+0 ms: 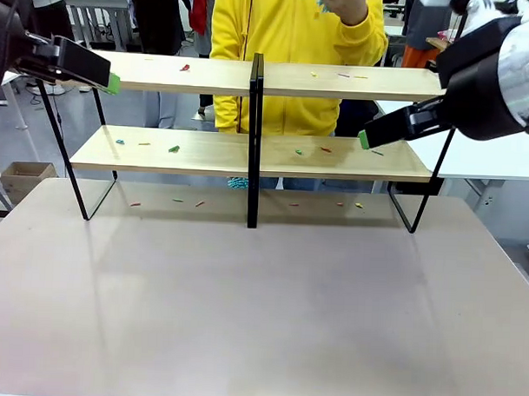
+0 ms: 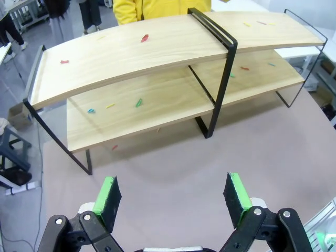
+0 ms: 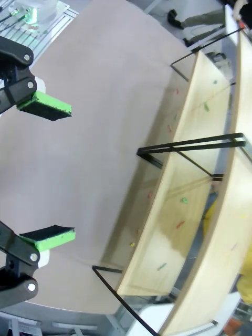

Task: Clean the shelves.
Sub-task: Pick up the Duster when the human hands it over.

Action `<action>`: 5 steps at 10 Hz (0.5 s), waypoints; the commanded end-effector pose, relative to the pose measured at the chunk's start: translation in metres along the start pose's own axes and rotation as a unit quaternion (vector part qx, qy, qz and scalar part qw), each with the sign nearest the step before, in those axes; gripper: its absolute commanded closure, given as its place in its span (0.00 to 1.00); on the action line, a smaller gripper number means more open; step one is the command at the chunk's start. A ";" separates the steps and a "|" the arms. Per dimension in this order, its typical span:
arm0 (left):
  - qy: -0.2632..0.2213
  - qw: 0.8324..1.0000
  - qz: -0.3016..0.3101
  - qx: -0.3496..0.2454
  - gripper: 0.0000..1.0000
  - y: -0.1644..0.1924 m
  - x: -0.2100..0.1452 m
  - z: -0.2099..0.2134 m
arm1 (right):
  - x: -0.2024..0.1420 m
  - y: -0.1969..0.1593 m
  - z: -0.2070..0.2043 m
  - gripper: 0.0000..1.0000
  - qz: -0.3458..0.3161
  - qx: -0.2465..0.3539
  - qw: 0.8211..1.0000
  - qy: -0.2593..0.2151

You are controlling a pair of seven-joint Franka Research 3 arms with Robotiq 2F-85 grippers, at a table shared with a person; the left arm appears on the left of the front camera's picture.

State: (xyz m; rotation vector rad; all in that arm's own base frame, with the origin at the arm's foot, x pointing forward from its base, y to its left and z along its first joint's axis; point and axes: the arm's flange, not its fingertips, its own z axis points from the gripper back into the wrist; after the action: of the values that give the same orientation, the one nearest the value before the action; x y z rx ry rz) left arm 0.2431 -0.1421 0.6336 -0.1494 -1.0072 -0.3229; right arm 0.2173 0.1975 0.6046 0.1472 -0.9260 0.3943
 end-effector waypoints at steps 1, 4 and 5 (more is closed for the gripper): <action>-0.004 1.000 0.004 0.005 0.00 0.012 -0.102 -0.015 | -0.014 -0.003 0.006 0.00 -0.007 -0.028 0.999 -0.045; -0.001 1.000 0.003 0.003 0.00 0.013 -0.101 -0.018 | -0.012 -0.006 0.019 0.00 -0.010 -0.015 0.997 -0.078; 0.000 1.000 0.002 0.002 0.00 0.014 -0.102 -0.019 | -0.012 -0.007 0.020 0.00 -0.012 -0.012 0.997 -0.078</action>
State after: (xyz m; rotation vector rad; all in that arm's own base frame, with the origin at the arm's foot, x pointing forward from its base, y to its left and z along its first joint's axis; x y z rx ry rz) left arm 0.2500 -0.1438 0.6271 -0.1475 -0.9839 -0.3232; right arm 0.2035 0.1897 0.6305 0.1536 -1.0668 0.3752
